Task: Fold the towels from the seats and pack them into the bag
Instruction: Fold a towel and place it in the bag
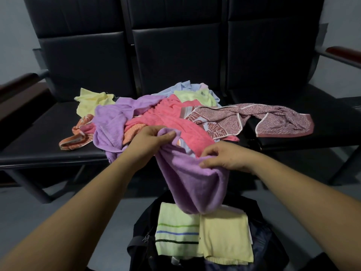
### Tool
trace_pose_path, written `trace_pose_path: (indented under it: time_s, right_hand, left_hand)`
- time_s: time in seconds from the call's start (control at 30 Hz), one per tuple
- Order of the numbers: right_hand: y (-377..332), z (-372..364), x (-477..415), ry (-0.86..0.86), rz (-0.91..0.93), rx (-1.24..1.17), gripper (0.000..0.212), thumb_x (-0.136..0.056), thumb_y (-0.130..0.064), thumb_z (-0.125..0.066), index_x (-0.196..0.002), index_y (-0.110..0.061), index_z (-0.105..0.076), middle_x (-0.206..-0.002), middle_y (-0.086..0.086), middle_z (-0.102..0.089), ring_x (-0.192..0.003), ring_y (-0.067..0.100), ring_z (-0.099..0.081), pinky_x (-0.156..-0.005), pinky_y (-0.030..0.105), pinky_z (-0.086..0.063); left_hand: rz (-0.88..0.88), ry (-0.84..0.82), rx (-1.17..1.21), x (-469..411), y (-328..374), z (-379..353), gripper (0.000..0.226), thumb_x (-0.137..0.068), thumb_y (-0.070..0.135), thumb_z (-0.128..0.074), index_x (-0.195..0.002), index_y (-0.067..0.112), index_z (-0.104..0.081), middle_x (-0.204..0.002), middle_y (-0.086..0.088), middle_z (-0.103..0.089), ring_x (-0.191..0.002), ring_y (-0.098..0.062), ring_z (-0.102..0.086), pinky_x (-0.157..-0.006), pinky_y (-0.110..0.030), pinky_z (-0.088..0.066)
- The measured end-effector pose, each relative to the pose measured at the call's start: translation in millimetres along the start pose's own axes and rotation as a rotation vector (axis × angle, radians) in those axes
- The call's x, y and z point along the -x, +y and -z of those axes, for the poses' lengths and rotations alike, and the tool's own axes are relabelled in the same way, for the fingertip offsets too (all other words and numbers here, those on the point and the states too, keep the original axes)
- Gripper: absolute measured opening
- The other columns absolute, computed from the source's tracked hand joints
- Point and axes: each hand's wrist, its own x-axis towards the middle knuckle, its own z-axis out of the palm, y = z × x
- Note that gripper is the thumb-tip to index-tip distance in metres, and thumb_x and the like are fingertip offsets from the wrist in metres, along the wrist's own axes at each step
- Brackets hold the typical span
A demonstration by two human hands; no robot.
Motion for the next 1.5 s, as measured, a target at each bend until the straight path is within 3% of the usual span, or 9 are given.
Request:
trace_pose_path:
  time_s: [0.2,0.37,0.5,0.63,0.77,0.87,1.03,1.4,1.5]
  right_hand:
    - [24.1,20.9,-5.1,0.353,0.119,-0.002,0.034,-0.083,-0.011,-0.078,-0.062,-0.02,-0.053,-0.081,-0.01,-0.065,-0.072,0.002,-0.057,-0.071,0.027,-0.045]
    - [27.8,28.6,-0.9,0.391,0.124,0.106,0.041,-0.084,-0.002,-0.072,-0.064,-0.019,-0.04,-0.06,-0.007,-0.039,-0.052,0.002,-0.034,-0.054,0.027,-0.028]
    - [48.0,26.1,-4.1,0.425,-0.024,0.15,0.037,-0.084,-0.009,-0.077,-0.065,-0.015,-0.046,-0.06,0.0,-0.05,-0.054,0.012,-0.046,-0.055,0.03,-0.038]
    - [57.1,37.1,-7.1,0.666,-0.121,0.177,0.019,-0.085,-0.011,-0.073,-0.078,-0.006,-0.056,-0.071,0.005,-0.055,-0.068,0.022,-0.049,-0.062,0.034,-0.036]
    - [59.0,43.9,-3.9,0.674,-0.193,0.087,0.011,-0.089,-0.013,-0.072,-0.092,-0.002,-0.071,-0.082,0.01,-0.067,-0.077,0.022,-0.056,-0.069,0.031,-0.04]
    - [53.7,39.4,-2.7,0.655,-0.155,-0.166,0.014,-0.093,-0.017,-0.07,-0.09,-0.005,-0.075,-0.078,0.004,-0.066,-0.074,0.014,-0.054,-0.067,0.028,-0.042]
    - [27.6,35.2,-2.5,0.621,-0.015,-0.572,0.024,-0.095,-0.008,-0.066,-0.071,-0.009,-0.068,-0.073,0.007,-0.06,-0.071,0.017,-0.056,-0.069,0.029,-0.052]
    - [-8.3,16.7,4.2,0.579,0.121,-0.464,0.023,-0.092,0.0,-0.067,-0.097,-0.022,-0.067,-0.054,-0.005,-0.06,-0.045,0.009,-0.047,-0.048,0.023,-0.038]
    - [-16.2,13.0,8.5,0.539,0.185,-0.357,0.032,-0.091,0.006,-0.063,-0.097,-0.024,-0.073,-0.057,-0.008,-0.062,-0.048,0.004,-0.049,-0.049,0.015,-0.038]
  left_hand:
    - [-0.011,0.301,-0.037,-11.0,-15.7,23.2,0.022,-0.1,0.022,-0.059,-0.087,0.004,-0.06,-0.061,0.013,-0.054,-0.062,-0.009,-0.043,-0.068,-0.033,-0.034]
    - [0.005,0.394,0.038,-11.1,-18.8,33.7,0.025,-0.09,0.033,-0.06,-0.088,0.008,-0.064,-0.073,-0.003,-0.056,-0.07,-0.017,-0.049,-0.073,-0.037,-0.039]
    - [0.023,0.49,-0.102,-14.1,-20.8,31.0,0.023,-0.103,0.016,-0.051,-0.08,0.016,-0.056,-0.055,0.007,-0.055,-0.046,-0.002,-0.049,-0.055,-0.026,-0.039]
    - [0.07,0.583,-0.386,-15.0,-24.9,35.1,0.024,-0.101,0.03,-0.051,-0.089,0.011,-0.059,-0.072,-0.002,-0.061,-0.074,-0.022,-0.059,-0.073,-0.035,-0.048]
    - [0.072,0.627,-0.429,-11.8,-24.9,36.2,0.024,-0.098,0.028,-0.053,-0.084,0.009,-0.06,-0.065,0.0,-0.056,-0.066,-0.019,-0.053,-0.065,-0.032,-0.041]
    - [0.047,0.56,-0.289,-11.2,-16.7,31.0,0.018,-0.094,0.019,-0.057,-0.078,0.015,-0.063,-0.063,0.001,-0.057,-0.056,-0.012,-0.052,-0.055,-0.027,-0.04]
    - [-0.01,0.26,0.08,-6.4,-2.6,15.6,0.022,-0.095,-0.001,-0.054,-0.106,0.011,-0.069,-0.081,-0.002,-0.066,-0.069,-0.012,-0.062,-0.06,-0.024,-0.056]
    - [-0.024,-0.317,0.14,5.8,7.7,-3.6,0.02,-0.095,0.007,-0.058,-0.114,0.004,-0.064,-0.092,-0.01,-0.065,-0.091,-0.018,-0.066,-0.092,-0.034,-0.058]
    - [-0.064,-0.307,0.082,6.4,8.5,-9.4,0.02,-0.102,0.002,-0.048,-0.116,-0.001,-0.062,-0.099,-0.009,-0.068,-0.098,-0.019,-0.067,-0.096,-0.032,-0.056]
